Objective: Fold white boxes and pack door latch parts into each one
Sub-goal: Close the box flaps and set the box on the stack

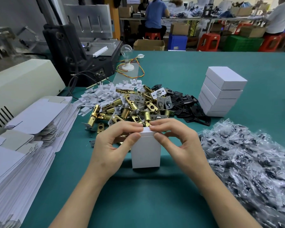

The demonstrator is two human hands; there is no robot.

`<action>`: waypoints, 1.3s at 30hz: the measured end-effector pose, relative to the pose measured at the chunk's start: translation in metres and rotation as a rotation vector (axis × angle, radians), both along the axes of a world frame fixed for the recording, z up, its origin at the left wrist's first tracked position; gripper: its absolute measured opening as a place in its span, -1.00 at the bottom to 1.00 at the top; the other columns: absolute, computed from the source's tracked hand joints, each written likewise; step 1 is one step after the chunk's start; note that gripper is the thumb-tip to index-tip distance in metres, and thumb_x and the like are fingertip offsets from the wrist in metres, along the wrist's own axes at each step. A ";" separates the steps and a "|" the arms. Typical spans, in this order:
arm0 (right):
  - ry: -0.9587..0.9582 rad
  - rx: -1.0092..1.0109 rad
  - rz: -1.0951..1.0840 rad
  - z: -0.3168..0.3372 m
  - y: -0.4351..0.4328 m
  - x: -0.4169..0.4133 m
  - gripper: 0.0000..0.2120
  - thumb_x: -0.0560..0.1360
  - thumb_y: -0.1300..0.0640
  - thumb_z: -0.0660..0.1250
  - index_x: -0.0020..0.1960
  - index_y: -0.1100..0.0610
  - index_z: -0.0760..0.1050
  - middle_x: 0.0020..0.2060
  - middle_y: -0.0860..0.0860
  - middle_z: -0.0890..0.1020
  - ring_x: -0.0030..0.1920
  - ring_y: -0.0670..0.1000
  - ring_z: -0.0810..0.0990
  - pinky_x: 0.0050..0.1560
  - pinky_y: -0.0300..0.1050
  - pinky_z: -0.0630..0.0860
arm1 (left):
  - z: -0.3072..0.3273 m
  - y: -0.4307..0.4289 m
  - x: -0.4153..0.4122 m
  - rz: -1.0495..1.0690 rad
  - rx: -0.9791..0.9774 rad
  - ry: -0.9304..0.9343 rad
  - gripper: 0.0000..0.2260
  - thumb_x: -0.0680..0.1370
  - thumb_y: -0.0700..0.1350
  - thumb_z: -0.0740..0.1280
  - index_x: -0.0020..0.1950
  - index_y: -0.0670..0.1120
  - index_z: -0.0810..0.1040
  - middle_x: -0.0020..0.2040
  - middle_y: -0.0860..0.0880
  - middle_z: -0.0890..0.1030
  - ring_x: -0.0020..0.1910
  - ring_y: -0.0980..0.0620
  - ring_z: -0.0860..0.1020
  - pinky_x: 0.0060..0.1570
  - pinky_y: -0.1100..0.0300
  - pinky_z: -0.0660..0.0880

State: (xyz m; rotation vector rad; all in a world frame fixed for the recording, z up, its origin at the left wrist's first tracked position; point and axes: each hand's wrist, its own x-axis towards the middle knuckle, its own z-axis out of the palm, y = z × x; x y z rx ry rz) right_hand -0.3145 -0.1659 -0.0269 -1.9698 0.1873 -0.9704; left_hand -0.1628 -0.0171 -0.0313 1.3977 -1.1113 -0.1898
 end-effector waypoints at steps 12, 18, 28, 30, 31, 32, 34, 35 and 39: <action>-0.014 -0.200 -0.059 -0.005 -0.001 0.000 -0.91 0.57 0.15 0.44 0.03 0.13 0.70 0.12 -0.09 0.69 0.10 -0.05 0.67 -0.10 -0.06 0.61 | -0.001 0.004 0.006 -0.035 0.038 0.008 -0.87 0.52 -0.07 0.53 0.06 0.01 0.78 0.17 0.05 0.74 0.16 -0.01 0.70 0.07 0.16 0.66; 0.003 -0.185 -0.050 -0.004 -0.002 0.000 -0.92 0.56 0.19 0.45 0.03 0.14 0.70 0.12 -0.07 0.69 0.13 -0.05 0.66 -0.08 -0.14 0.61 | 0.000 0.005 0.005 -0.047 0.051 0.034 -0.80 0.51 0.03 0.53 0.12 0.09 0.75 0.16 0.09 0.74 0.17 0.01 0.70 0.05 0.21 0.65; 0.020 -0.128 -0.056 -0.004 0.001 0.002 -0.94 0.56 0.19 0.45 0.02 0.10 0.67 0.09 -0.07 0.67 0.10 -0.03 0.65 -0.11 -0.14 0.61 | 0.001 0.002 -0.001 -0.048 0.055 0.098 -0.81 0.54 -0.11 0.44 0.05 0.15 0.76 0.05 0.11 0.76 0.08 0.13 0.69 0.01 0.35 0.58; 0.023 -0.113 -0.062 -0.004 0.002 0.002 -0.94 0.56 0.18 0.45 0.02 0.08 0.67 0.08 -0.07 0.67 0.12 -0.02 0.65 -0.11 -0.14 0.61 | 0.000 0.001 -0.002 -0.043 0.053 0.098 -0.80 0.55 -0.12 0.44 0.06 0.15 0.75 0.04 0.11 0.76 0.09 0.12 0.70 0.02 0.35 0.58; 0.025 -0.102 -0.066 -0.005 0.003 0.002 -0.94 0.56 0.17 0.45 0.02 0.07 0.67 0.08 -0.07 0.66 0.12 -0.02 0.65 -0.12 -0.14 0.61 | 0.000 0.001 -0.002 -0.036 0.051 0.093 -0.80 0.55 -0.12 0.44 0.07 0.16 0.75 0.04 0.11 0.76 0.08 0.12 0.70 0.02 0.34 0.58; 0.025 -0.088 -0.070 -0.005 0.003 0.003 -0.94 0.56 0.16 0.45 0.02 0.06 0.67 0.08 -0.08 0.66 0.13 -0.01 0.64 -0.12 -0.13 0.61 | -0.001 0.001 -0.002 -0.027 0.051 0.086 -0.79 0.55 -0.11 0.45 0.09 0.17 0.75 0.03 0.12 0.75 0.07 0.12 0.70 0.01 0.35 0.58; 0.026 -0.055 -0.083 -0.005 0.004 0.004 -0.93 0.56 0.15 0.44 0.03 0.03 0.66 0.08 -0.12 0.66 0.13 -0.02 0.65 -0.12 -0.10 0.61 | -0.003 0.001 0.000 -0.036 0.086 0.103 -0.70 0.55 -0.10 0.47 0.21 0.24 0.69 0.05 0.11 0.75 0.04 0.12 0.70 -0.02 0.34 0.59; 0.030 -0.044 -0.091 -0.006 0.004 0.005 -0.91 0.56 0.14 0.43 0.04 0.01 0.66 0.09 -0.15 0.66 0.13 -0.04 0.64 -0.11 -0.09 0.61 | -0.005 0.002 0.001 -0.061 0.142 0.131 -0.60 0.55 -0.09 0.50 0.31 0.29 0.61 0.08 0.10 0.74 0.06 0.10 0.71 -0.01 0.31 0.62; 0.070 -0.049 -0.117 -0.009 0.006 0.005 -0.78 0.56 0.13 0.43 0.20 -0.03 0.62 0.14 -0.21 0.64 0.16 -0.08 0.61 -0.05 -0.19 0.59 | -0.011 0.000 0.004 -0.151 0.384 0.160 -0.43 0.47 -0.02 0.56 0.40 0.35 0.48 0.14 0.17 0.73 0.14 0.15 0.70 0.10 0.22 0.65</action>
